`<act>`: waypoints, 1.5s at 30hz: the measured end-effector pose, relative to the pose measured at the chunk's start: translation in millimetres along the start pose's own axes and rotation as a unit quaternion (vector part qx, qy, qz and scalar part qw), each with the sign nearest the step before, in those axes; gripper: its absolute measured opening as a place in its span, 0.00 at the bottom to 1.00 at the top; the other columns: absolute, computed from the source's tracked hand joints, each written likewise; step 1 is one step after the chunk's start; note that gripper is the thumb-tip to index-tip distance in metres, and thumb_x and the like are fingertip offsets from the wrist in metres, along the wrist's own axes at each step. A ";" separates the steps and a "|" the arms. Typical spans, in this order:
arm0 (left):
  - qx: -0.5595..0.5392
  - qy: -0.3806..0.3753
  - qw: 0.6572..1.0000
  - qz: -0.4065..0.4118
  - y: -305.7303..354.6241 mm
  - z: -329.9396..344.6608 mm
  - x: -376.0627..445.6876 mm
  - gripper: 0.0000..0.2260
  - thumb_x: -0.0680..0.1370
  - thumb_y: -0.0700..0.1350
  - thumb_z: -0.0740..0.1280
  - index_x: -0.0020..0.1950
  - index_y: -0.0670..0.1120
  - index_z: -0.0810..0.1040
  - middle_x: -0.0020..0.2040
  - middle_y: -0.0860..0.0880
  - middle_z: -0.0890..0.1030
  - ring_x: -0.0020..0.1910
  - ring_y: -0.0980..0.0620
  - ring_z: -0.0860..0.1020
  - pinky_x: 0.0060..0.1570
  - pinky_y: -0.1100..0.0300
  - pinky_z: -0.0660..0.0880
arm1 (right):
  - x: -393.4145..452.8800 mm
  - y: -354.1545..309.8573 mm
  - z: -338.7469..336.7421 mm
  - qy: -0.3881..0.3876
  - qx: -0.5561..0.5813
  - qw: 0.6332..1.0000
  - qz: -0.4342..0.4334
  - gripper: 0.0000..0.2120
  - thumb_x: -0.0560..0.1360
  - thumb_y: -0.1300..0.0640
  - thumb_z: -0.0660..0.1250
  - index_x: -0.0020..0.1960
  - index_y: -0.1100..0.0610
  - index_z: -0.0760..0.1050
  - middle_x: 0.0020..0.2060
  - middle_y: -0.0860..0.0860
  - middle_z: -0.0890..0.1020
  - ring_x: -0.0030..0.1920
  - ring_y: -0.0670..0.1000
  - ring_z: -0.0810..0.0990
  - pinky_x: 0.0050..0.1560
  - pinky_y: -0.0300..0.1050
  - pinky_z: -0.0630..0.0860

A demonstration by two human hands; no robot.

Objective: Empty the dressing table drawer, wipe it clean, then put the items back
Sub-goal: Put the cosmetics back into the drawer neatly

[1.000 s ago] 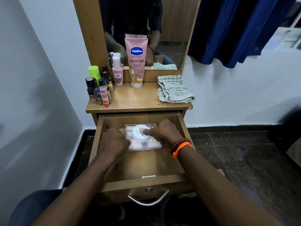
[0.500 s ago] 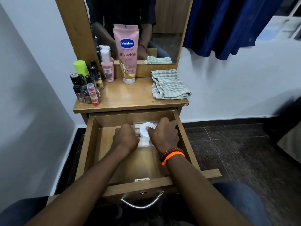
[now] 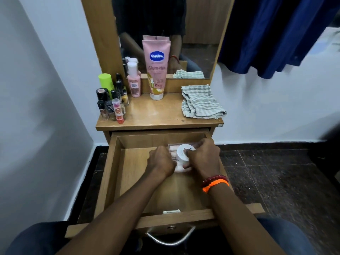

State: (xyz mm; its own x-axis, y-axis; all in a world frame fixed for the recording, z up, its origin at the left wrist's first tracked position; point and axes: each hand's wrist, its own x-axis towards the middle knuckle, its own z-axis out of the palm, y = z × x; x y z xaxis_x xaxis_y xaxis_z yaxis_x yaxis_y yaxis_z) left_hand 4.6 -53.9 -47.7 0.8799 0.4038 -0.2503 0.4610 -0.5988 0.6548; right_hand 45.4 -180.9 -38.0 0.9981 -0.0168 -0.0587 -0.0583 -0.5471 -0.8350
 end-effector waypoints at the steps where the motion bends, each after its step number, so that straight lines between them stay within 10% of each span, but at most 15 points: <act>1: 0.001 -0.002 1.000 0.008 0.5 -5.9 -3.5 0.09 0.75 0.45 0.75 0.39 0.46 0.77 0.48 0.41 0.84 0.44 0.45 0.82 0.28 0.61 0.66 | -1.0 -4.6 -2.2 -0.001 0.026 1.000 0.000 0.11 0.72 0.63 0.76 0.48 0.66 0.75 0.39 0.61 0.82 0.20 0.50 0.80 0.20 0.39 0.76; 7: 0.005 0.120 0.988 0.092 -12.6 -102.6 -38.3 0.05 0.75 0.49 0.75 0.42 0.48 0.85 0.37 0.51 0.85 0.37 0.52 0.83 0.42 0.53 0.83 | -19.4 -55.6 22.9 -0.071 0.070 0.988 -0.120 0.12 0.70 0.54 0.80 0.46 0.58 0.81 0.31 0.55 0.84 0.29 0.54 0.85 0.29 0.56 0.83; 13: 0.026 0.362 0.918 0.158 -36.6 -190.6 -28.3 0.08 0.77 0.41 0.73 0.56 0.46 0.86 0.48 0.48 0.84 0.43 0.52 0.83 0.47 0.57 0.80 | -14.3 -140.7 57.8 -0.079 0.029 0.942 -0.324 0.10 0.72 0.57 0.77 0.53 0.51 0.84 0.36 0.47 0.82 0.35 0.42 0.79 0.40 0.39 0.76; 23: 0.283 0.307 0.884 0.211 -41.5 -198.6 9.8 0.13 0.80 0.48 0.69 0.64 0.52 0.84 0.62 0.47 0.74 0.60 0.44 0.68 0.46 0.55 0.70 | 7.9 -166.6 80.0 -0.061 -0.056 0.894 -0.441 0.12 0.76 0.55 0.75 0.58 0.57 0.85 0.50 0.49 0.81 0.49 0.45 0.76 0.47 0.36 0.71; 33: 0.212 0.321 0.898 0.213 -40.6 -193.3 11.2 0.08 0.77 0.48 0.74 0.55 0.51 0.86 0.47 0.49 0.84 0.55 0.46 0.70 0.39 0.56 0.66 | 9.2 -164.4 79.6 -0.051 -0.002 0.909 -0.413 0.04 0.73 0.62 0.76 0.47 0.58 0.87 0.42 0.51 0.88 0.43 0.47 0.86 0.47 0.49 0.85; 45: 0.217 0.331 0.888 0.234 -35.2 -196.0 7.9 0.11 0.76 0.49 0.75 0.57 0.50 0.86 0.49 0.47 0.85 0.56 0.46 0.72 0.41 0.57 0.63 | 11.3 -156.7 69.7 -0.049 -0.005 0.916 -0.397 0.03 0.74 0.61 0.77 0.47 0.58 0.87 0.44 0.50 0.88 0.40 0.45 0.85 0.42 0.39 0.83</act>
State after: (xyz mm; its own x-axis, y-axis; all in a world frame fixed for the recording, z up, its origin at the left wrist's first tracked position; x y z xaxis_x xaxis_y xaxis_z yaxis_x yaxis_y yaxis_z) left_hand -27.2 105.9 67.0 0.7925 0.2726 0.5455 0.1903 -0.9604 0.2035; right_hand 64.5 -37.0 54.1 0.7193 0.4644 0.5167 0.6866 -0.3616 -0.6308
